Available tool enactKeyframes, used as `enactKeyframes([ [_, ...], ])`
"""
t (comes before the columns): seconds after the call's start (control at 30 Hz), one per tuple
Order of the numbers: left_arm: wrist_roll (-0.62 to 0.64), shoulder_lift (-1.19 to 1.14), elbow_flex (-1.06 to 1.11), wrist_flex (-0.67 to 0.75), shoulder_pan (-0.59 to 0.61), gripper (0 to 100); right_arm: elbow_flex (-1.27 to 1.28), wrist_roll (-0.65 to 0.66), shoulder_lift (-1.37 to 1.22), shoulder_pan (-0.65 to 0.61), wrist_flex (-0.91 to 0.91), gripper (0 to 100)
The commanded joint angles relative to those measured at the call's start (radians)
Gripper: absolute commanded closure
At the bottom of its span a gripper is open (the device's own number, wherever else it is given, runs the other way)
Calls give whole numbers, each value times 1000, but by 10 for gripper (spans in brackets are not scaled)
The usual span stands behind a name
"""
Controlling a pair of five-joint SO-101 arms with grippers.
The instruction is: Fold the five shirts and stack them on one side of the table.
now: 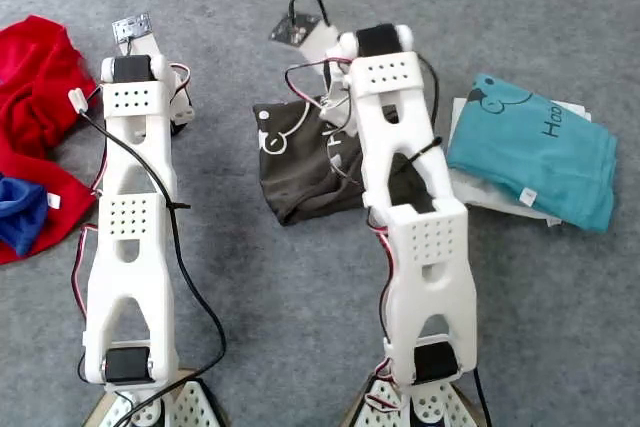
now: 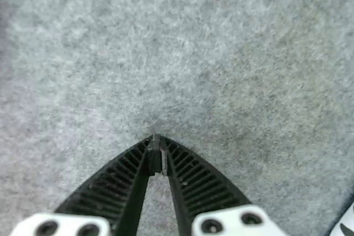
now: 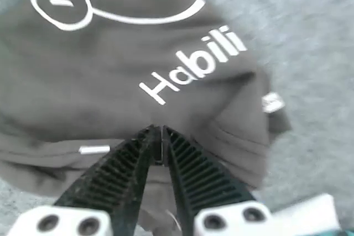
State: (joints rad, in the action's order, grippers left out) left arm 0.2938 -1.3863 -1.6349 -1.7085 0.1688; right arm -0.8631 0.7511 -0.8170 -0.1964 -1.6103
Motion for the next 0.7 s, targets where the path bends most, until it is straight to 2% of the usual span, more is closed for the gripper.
enactKeyframes([
  [0.0, -6, 32, -33, 23, 33, 971, -10, 6, 7, 34, -55, 980],
  [0.3, -6, 32, -33, 23, 33, 971, 1, 11, 10, 157, -157, 981],
  [0.47, -6, 32, -33, 23, 35, 971, 147, 12, 99, 219, -157, 981],
  [0.57, -6, 32, -33, 23, 33, 971, 225, 55, 197, 213, -147, 981],
  [0.67, -6, 32, -33, 23, 33, 971, 226, 64, 262, 153, -107, 981],
])
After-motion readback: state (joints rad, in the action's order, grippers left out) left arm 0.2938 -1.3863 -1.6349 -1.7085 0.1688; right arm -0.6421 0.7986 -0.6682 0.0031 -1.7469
